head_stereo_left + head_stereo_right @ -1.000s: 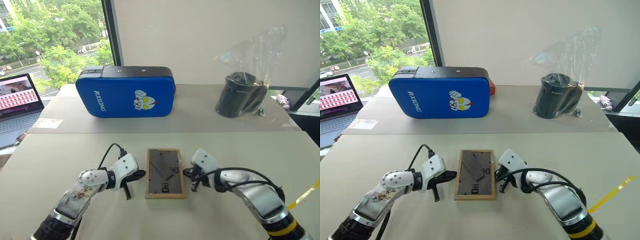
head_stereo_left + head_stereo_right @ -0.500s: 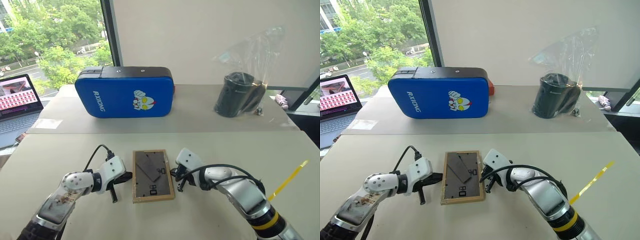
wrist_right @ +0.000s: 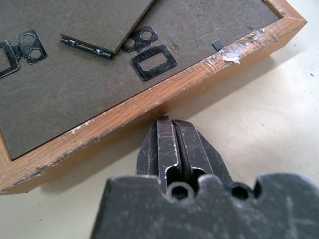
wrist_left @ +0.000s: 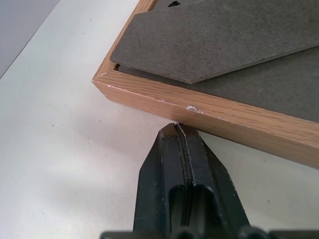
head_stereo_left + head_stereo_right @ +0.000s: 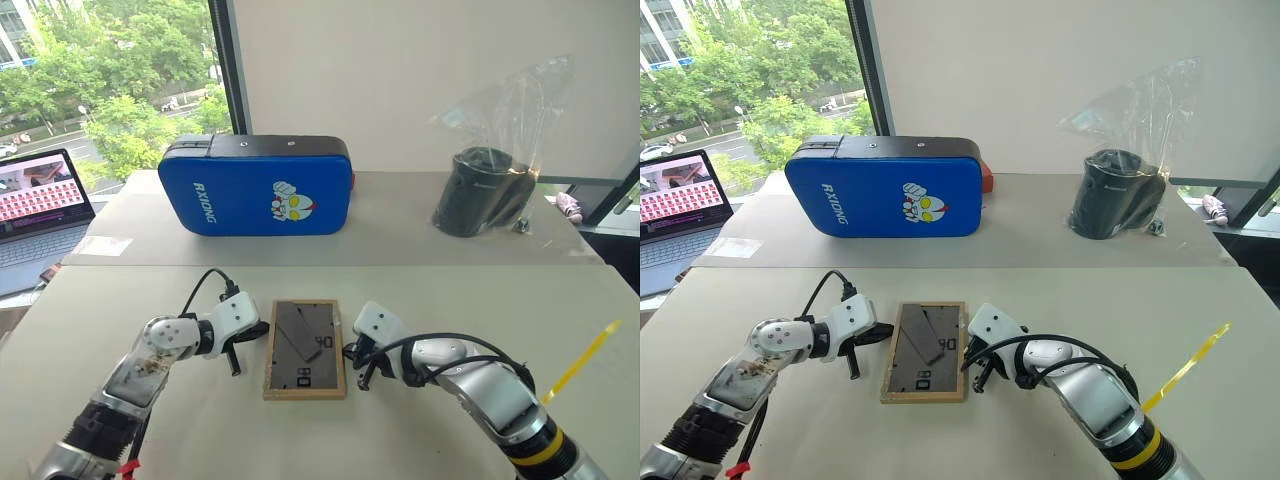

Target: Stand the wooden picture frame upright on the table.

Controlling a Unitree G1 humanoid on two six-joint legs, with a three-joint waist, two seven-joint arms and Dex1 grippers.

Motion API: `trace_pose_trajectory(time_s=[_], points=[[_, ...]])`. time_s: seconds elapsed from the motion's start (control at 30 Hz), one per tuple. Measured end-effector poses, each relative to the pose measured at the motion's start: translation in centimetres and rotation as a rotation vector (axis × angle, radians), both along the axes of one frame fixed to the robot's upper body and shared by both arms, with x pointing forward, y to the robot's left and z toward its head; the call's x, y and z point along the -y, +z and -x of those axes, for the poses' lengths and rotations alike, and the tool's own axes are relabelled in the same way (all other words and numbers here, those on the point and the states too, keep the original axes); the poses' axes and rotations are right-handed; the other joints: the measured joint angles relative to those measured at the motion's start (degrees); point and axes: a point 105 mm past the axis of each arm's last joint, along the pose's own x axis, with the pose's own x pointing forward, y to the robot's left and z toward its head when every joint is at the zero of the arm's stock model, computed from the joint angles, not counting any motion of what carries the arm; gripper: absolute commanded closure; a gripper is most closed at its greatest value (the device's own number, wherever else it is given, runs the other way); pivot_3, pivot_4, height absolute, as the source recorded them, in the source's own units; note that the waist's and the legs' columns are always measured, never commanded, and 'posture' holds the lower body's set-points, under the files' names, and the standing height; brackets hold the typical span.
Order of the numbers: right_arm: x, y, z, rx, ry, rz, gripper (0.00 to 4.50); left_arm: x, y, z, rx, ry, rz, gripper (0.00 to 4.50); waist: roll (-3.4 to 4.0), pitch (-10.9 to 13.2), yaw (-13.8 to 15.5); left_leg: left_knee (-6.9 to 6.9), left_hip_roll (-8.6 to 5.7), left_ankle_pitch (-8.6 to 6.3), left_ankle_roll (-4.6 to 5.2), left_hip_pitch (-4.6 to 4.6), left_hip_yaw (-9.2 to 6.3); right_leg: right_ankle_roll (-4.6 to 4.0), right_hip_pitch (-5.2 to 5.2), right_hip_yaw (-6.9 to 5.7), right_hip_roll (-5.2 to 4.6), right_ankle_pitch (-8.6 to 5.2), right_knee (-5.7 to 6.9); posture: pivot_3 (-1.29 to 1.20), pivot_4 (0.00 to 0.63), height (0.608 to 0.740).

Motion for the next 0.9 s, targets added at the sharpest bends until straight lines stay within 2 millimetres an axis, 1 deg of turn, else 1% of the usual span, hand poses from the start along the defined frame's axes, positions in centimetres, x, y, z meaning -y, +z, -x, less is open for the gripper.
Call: trace_pose_trajectory(time_s=[0.17, 0.27, 0.33, 0.37, 0.4, 0.47, 0.5, 0.53, 0.57, 0.63, 0.67, 0.73, 0.77, 0.83, 0.9], points=[[0.0, 0.0, 0.0, 0.001, -0.005, 0.001, 4.5, -0.1, 0.0, 0.0, 0.005, 0.008, -0.002, 4.48, 0.01, 0.0, 0.0, 0.0, 0.0, 0.0, 0.0, 0.01, 0.0, 0.01, 0.0, 0.0, 0.0, -0.01, 0.0, 0.0, 0.15, 0.74], [0.2, 0.0, 0.1, 0.001, -0.001, 0.007, 4.5, -0.6, 0.2, 0.3, 0.022, 0.037, 0.008, 4.48, 0.01, 0.0, -0.1, 0.0, 0.0, 0.0, 0.0, -0.01, 0.0, 0.01, -0.02, 0.0, 0.0, -0.01, -0.01, 0.0, 0.15, 0.74], [0.8, 0.1, 0.3, -0.004, 0.007, 0.017, 4.5, -1.6, 0.3, 0.8, 0.034, 0.068, 0.006, 4.48, 0.01, 0.0, -0.6, -0.01, 0.0, -0.01, 0.01, -0.03, 0.0, -0.01, -0.09, 0.01, 0.0, -0.02, -0.01, 0.0, 0.15, 0.74], [1.0, 0.1, 0.4, -0.011, 0.013, 0.016, 4.5, -2.4, 0.4, 1.1, 0.041, 0.09, 0.0, 4.48, 0.01, 0.0, -0.7, -0.01, 0.01, -0.01, 0.02, -0.02, 0.0, -0.04, -0.1, 0.01, 0.01, -0.03, 0.01, 0.0, 0.15, 0.74], [1.4, 0.1, 0.6, -0.019, 0.02, 0.016, 4.5, -3.5, 0.4, 1.6, 0.041, 0.12, -0.008, 4.48, 0.01, 0.0, -0.9, -0.05, 0.01, -0.02, 0.03, -0.04, 0.0, -0.05, -0.14, 0.01, 0.01, -0.04, 0.0, 0.0, 0.15, 0.74], [1.9, 0.0, 1.1, -0.036, 0.042, 0.007, 4.5, -5.1, 0.6, 2.6, 0.039, 0.167, 0.005, 4.48, 0.0, 0.0, -0.9, -0.06, 0.01, -0.05, 0.08, -0.09, 0.0, -0.04, -0.15, 0.01, 0.0, -0.09, -0.03, 0.0, 0.15, 0.74], [2.3, 0.0, 1.3, -0.045, 0.048, 0.006, 4.5, -5.4, 0.7, 3.1, 0.046, 0.171, 0.006, 4.48, 0.0, 0.0, -0.7, -0.05, 0.01, -0.05, 0.09, -0.14, 0.0, -0.03, -0.15, 0.01, 0.0, -0.09, -0.11, 0.0, 0.15, 0.74], [2.5, 0.0, 1.4, -0.051, 0.063, 0.005, 4.5, -5.6, 0.8, 3.8, 0.078, 0.154, 0.004, 3.98, 0.0, 0.0, -0.4, -0.05, 0.01, -0.06, 0.09, -0.2, 0.0, -0.03, -0.17, 0.0, 0.0, -0.09, -0.18, 0.0, 0.15, 0.74], [2.7, 0.0, 1.5, -0.053, 0.071, 0.008, 4.5, -5.6, 0.8, 4.2, 0.101, 0.133, 0.001, 3.91, -0.01, 0.0, -0.2, -0.05, 0.01, -0.06, 0.09, -0.21, 0.0, -0.03, -0.17, -0.01, 0.0, -0.08, -0.23, 0.0, 0.15, 0.74], [3.0, 0.0, 1.6, -0.054, 0.089, 0.015, 4.5, -5.4, 1.0, 5.3, 0.197, 0.039, -0.031, 3.16, -0.03, 0.0, 0.2, -0.05, 0.01, -0.06, 0.09, -0.25, 0.0, -0.04, -0.17, -0.03, 0.0, -0.08, -0.25, 0.0, 0.15, 0.74], [3.1, -0.1, 1.5, -0.055, 0.093, 0.015, 4.5, -5.4, 1.1, 5.6, 0.249, -0.011, -0.062, 2.86, -0.03, 0.0, 0.4, -0.05, 0.01, -0.06, 0.09, -0.24, 0.0, -0.05, -0.17, -0.03, 0.0, -0.07, -0.26, 0.0, 0.15, 0.74], [3.2, -0.1, 1.4, -0.06, 0.094, 0.007, 4.5, -5.4, 1.3, 6.3, 0.407, -0.163, -0.183, 2.13, -0.03, 0.0, 0.8, -0.05, 0.02, -0.06, 0.08, -0.23, 0.0, -0.07, -0.17, -0.03, 0.0, -0.06, -0.3, 0.0, 0.15, 0.74], [3.2, -0.1, 1.4, -0.064, 0.094, 0.002, 4.5, -5.4, 1.2, 6.5, 0.498, -0.244, -0.259, 1.81, -0.03, 0.0, 1.0, -0.05, 0.02, -0.05, 0.08, -0.21, 0.0, -0.09, -0.15, -0.04, 0.0, -0.05, -0.3, 0.0, 0.15, 0.74], [3.2, -0.1, 1.2, -0.071, 0.091, -0.007, 4.5, -5.3, 0.7, 6.7, 0.657, -0.393, -0.368, 1.05, -0.03, 0.0, 1.2, -0.05, 0.02, -0.05, 0.07, -0.21, 0.0, -0.1, -0.14, -0.04, 0.01, -0.01, -0.31, 0.0, 0.15, 0.74], [3.1, -0.1, 1.0, -0.074, 0.091, -0.012, 4.5, -5.1, 1.0, 6.6, 0.781, -0.485, -0.403, 0.39, -0.06, 0.0, 1.3, -0.05, 0.02, -0.04, 0.05, -0.2, 0.0, -0.06, -0.12, -0.04, 0.0, 0.03, -0.3, 0.0, 0.15, 0.74]])
